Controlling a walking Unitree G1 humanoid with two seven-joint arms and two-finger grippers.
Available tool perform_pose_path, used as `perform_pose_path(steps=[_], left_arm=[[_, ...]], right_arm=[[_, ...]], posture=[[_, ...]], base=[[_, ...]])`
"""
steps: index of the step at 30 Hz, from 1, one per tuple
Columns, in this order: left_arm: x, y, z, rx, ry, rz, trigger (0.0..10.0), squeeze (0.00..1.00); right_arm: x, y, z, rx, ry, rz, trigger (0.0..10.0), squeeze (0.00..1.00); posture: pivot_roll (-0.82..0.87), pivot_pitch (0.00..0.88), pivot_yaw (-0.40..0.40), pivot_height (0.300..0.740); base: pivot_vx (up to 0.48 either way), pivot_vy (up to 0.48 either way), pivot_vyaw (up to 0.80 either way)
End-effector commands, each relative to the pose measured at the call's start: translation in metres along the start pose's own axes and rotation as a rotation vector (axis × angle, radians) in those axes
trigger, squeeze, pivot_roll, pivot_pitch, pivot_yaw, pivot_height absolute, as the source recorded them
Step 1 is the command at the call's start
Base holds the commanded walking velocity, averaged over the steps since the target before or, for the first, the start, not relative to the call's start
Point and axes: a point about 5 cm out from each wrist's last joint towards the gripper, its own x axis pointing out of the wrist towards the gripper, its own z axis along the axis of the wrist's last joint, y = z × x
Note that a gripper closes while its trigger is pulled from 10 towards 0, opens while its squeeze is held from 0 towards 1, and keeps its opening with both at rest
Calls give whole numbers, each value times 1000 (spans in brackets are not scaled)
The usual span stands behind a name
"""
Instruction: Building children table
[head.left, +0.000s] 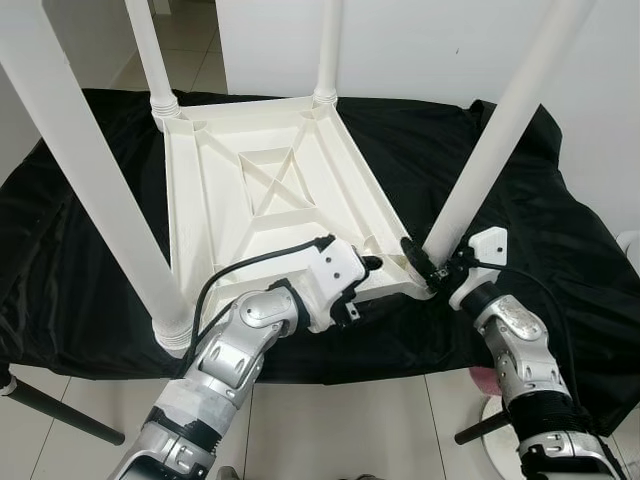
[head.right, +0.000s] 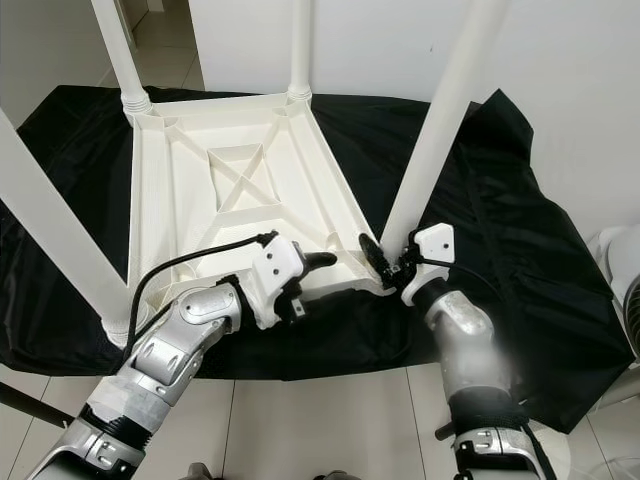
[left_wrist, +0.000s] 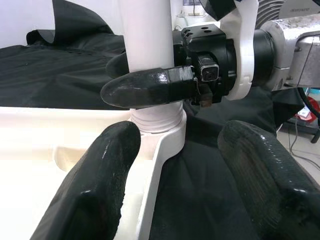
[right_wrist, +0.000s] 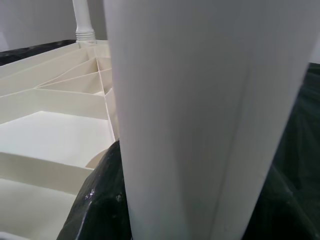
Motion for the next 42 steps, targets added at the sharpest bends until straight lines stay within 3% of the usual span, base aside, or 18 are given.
perform_pose_path(steps=[1, 3, 4, 7, 13, 15, 19, 23, 31, 37, 38, 41, 42], left_arm=[[1, -5, -4, 12, 21, -28, 10000, 0], [1, -6, -5, 14, 23, -28, 10000, 0], [1, -6, -5, 16, 23, -28, 10000, 0], [1, -8, -6, 20, 23, -32, 10000, 0], [1, -9, -6, 19, 23, -35, 10000, 0], [2, -11, -7, 10, 23, -34, 10000, 0], [2, -12, -8, 6, 23, -33, 10000, 0], [4, -9, -6, 13, 21, -25, 10000, 0], [3, -6, -5, 15, 20, -4, 10000, 0], [2, -8, -7, 12, 23, -6, 10000, 0], [2, -9, -7, 11, 24, -9, 10000, 0], [2, -9, -7, 11, 25, -10, 10000, 0], [2, -9, -7, 11, 25, -10, 10000, 0]], right_arm=[[-6, 2, -10, 40, 33, 13, 0, 0], [-8, 1, -11, 61, 32, -5, 0, 0], [-9, 0, -11, 75, 31, -25, 10000, 0], [-10, 1, -11, 110, 19, -69, 10000, 0], [-9, 1, -14, 93, 53, -157, 10000, 0], [-4, 5, -14, 103, 73, -304, 10000, 0], [-1, 12, -13, 140, 67, -391, 10000, 0], [-2, 27, -17, 214, 96, -634, 10000, 0], [-2, 53, -19, 261, 110, -799, 10000, 0], [-1, 52, -13, 238, 91, -763, 10000, 0], [-2, 51, -11, 246, 75, -743, 10000, 514], [-3, 50, -10, 245, 68, -741, 10000, 514], [-2, 52, -7, 237, 51, -702, 10000, 1000]], posture=[[-29, 62, -24, 740], [-29, 61, -24, 740], [-28, 59, -29, 740], [-27, 60, -34, 740], [-27, 59, -33, 740], [-29, 56, -33, 740], [-30, 57, -32, 740], [-28, 61, -44, 740], [-21, 64, -60, 740], [-25, 65, -60, 740], [-23, 65, -62, 740], [-23, 65, -62, 740], [-23, 64, -63, 740]], base=[[0, 0, 0], [0, 0, 0], [0, 0, 0], [0, 0, 0], [0, 0, 0], [0, 0, 0], [0, 0, 0], [0, 0, 0], [0, 0, 0], [0, 0, 0], [0, 0, 0], [0, 0, 0], [0, 0, 0]])
